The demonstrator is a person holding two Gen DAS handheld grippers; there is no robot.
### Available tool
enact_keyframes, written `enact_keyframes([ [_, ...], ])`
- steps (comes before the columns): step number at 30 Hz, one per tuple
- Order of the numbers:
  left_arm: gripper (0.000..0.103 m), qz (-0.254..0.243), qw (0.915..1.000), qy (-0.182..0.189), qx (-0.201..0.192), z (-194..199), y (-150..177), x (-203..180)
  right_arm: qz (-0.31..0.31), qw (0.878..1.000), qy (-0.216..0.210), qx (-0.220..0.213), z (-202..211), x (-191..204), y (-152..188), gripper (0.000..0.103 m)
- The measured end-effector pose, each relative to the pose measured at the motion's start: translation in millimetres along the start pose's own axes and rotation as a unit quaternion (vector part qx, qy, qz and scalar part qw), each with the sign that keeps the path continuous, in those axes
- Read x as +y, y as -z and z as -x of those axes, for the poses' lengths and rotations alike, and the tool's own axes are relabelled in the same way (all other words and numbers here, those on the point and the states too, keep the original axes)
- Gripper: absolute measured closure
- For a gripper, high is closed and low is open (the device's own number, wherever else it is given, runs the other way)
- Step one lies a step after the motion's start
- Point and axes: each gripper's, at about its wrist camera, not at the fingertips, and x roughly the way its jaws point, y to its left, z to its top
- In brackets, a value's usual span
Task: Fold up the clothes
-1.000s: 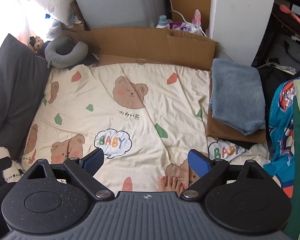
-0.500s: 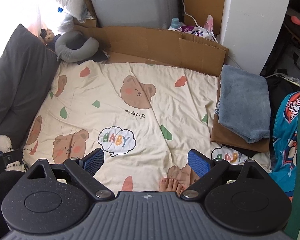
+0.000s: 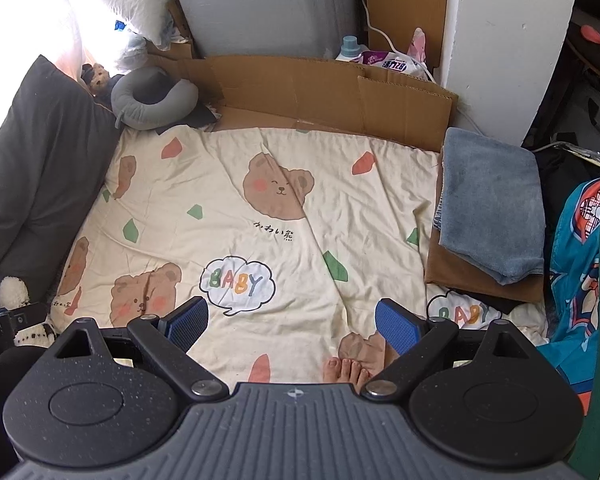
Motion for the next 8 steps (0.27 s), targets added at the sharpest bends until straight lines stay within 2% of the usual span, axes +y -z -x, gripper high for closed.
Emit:
enact_keyframes([
  [8, 0.011, 0.002, 1.0000, -0.001, 0.004, -1.1, -0.9, 1.9, 0.005, 1.000, 0.002, -0.001, 0.8, -1.8, -0.3, 0.009],
])
